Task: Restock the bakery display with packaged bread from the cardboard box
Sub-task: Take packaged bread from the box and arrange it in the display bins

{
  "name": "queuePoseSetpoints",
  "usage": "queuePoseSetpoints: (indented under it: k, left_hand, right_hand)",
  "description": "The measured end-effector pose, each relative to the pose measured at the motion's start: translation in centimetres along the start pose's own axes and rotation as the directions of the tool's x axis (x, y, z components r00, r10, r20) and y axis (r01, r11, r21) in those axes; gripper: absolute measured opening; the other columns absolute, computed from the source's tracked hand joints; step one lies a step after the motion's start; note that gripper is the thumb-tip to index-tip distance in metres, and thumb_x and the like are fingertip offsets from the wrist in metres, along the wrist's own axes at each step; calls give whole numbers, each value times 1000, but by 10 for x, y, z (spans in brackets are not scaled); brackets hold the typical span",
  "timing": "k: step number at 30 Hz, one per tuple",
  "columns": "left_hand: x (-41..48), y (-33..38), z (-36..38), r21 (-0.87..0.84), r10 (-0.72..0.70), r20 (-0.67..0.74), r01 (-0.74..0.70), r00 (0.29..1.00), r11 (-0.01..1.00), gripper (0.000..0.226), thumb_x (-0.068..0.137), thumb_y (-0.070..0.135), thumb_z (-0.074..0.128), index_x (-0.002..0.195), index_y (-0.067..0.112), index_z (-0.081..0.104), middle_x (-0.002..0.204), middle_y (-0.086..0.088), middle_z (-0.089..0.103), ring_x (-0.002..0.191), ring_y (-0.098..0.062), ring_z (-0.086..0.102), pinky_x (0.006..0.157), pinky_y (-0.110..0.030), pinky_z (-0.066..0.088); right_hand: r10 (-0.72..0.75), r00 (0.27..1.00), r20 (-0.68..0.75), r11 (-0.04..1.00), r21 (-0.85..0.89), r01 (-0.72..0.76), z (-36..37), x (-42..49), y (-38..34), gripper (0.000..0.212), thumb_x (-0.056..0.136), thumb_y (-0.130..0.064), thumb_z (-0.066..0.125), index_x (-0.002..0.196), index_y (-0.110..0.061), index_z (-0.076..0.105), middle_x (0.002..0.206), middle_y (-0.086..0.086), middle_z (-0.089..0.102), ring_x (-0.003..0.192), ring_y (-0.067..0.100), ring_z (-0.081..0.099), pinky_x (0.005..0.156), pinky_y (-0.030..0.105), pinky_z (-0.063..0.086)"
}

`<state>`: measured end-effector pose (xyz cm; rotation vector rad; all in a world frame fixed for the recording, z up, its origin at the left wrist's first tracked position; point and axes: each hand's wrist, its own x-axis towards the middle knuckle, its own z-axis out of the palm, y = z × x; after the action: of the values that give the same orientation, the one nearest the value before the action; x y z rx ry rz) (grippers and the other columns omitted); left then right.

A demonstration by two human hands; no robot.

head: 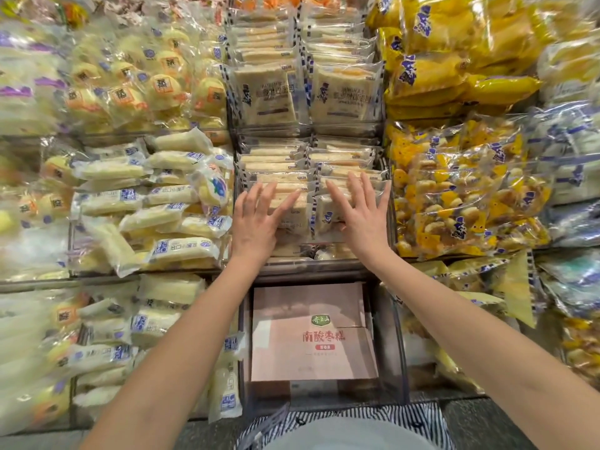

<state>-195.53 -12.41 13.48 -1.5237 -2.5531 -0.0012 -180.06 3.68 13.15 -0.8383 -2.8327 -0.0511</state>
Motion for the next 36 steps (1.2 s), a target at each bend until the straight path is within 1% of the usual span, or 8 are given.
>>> queuePoseSetpoints:
  k: [4, 7, 9, 14, 18, 25, 31, 36]
  left_hand:
    - [-3, 12, -2, -7, -50, 58, 50, 997, 999, 130, 61, 16, 86, 149, 43, -6, 152, -6, 13, 142, -31, 13, 116, -47, 8]
    - [-6, 11, -9, 24, -55, 168, 52, 984, 998, 125, 80, 35, 77, 144, 45, -30, 159, -4, -12, 148, -30, -11, 119, -49, -7]
    - [-11, 13, -16, 24, -77, 190, 74, 979, 997, 120, 85, 45, 70, 141, 43, -36, 162, -5, -17, 149, -32, -18, 120, -53, -9]
    - [-27, 38, -40, -72, -96, 95, 103, 991, 992, 101, 88, 46, 67, 156, 34, -6, 165, -8, -4, 151, -34, -12, 121, -57, -3]
    - [-24, 66, -65, -257, -110, -10, 103, 994, 961, 81, 91, 31, 67, 156, 22, 20, 163, -9, 13, 151, -32, 4, 122, -49, 4]
    - [-31, 164, -88, -468, -23, -168, -59, 986, 881, 66, 87, 20, 70, 145, 10, 41, 153, -14, 36, 146, -36, 22, 120, -50, 21]
    - [-55, 308, -103, -640, 46, -115, -109, 992, 761, 66, 89, 22, 68, 147, 5, 40, 152, -16, 37, 145, -37, 23, 120, -47, 18]
    - [-92, 432, -106, -700, 129, -104, -165, 986, 695, 67, 92, 24, 65, 150, 11, 34, 156, -8, 33, 148, -30, 17, 121, -41, 13]
  right_hand:
    - [47, 998, 34, 999, 19, -47, 4, -10, -5, 111, 72, -35, 82, 156, -30, 9, 160, 21, 19, 148, 44, 10, 110, 71, -2]
    - [32, 995, 99, 1000, -4, -31, -5, -12, -6, 106, 79, -35, 77, 157, -32, 4, 162, 21, 6, 149, 44, -2, 109, 70, -10]
    - [50, 992, 112, 998, -29, -47, -9, -16, -6, 108, 80, -32, 76, 156, -36, -1, 163, 19, 2, 149, 42, -7, 109, 68, -12]
    - [125, 985, 115, 990, 50, -132, -19, -33, -12, 110, 78, -24, 79, 155, -34, 0, 163, 21, 1, 149, 40, -10, 113, 62, -9]
    - [207, 978, -1, 950, 238, -201, -49, -55, 3, 88, 84, -25, 74, 155, -22, 22, 162, 19, 11, 149, 39, -8, 118, 55, -6]
    - [574, 819, -2, 732, 449, -512, -93, -126, 75, 73, 91, -40, 64, 152, -19, 31, 161, 16, 20, 150, 34, -6, 122, 47, 0]
    - [706, 699, 114, 545, 543, -639, -95, -239, 164, 65, 94, -41, 60, 150, -18, 36, 160, 15, 24, 151, 31, 3, 117, 29, -6]
    - [802, 569, 180, 364, 608, -706, -115, -338, 240, 62, 96, -30, 60, 151, -22, 34, 162, 6, 18, 151, 26, -3, 120, 41, 10]
